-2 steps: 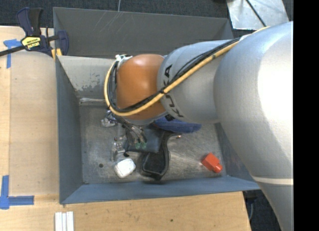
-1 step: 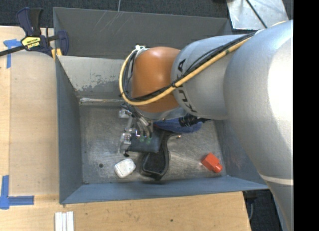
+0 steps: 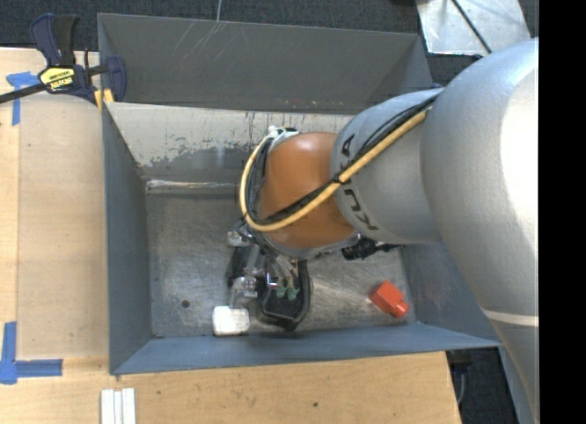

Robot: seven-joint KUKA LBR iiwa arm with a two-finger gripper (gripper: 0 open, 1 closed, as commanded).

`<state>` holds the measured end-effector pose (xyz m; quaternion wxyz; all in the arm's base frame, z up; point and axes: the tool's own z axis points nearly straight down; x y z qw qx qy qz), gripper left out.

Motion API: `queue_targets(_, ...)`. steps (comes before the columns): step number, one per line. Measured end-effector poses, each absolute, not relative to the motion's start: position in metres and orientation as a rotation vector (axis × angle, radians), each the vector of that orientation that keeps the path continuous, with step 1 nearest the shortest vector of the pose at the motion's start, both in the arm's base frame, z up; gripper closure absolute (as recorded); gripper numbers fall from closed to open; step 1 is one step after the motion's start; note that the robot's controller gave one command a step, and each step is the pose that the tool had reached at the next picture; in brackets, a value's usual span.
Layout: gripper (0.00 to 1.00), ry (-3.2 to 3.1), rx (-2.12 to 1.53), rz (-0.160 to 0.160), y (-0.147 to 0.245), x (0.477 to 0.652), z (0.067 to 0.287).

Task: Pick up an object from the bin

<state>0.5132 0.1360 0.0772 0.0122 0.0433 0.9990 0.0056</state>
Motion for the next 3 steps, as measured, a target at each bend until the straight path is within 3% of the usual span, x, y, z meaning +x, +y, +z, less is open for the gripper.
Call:
queue_targets(1, 0.0, 3.124, -0.003, 0.016, 0.059, 0.522, 0.076)
queue_targets(2, 1.0, 3.106, 0.001, 0.011, 0.058, 0.527, 0.079)
queue_targets(3, 1.0, 3.13, -0.018, 0.002, 0.078, 0.524, 0.197)
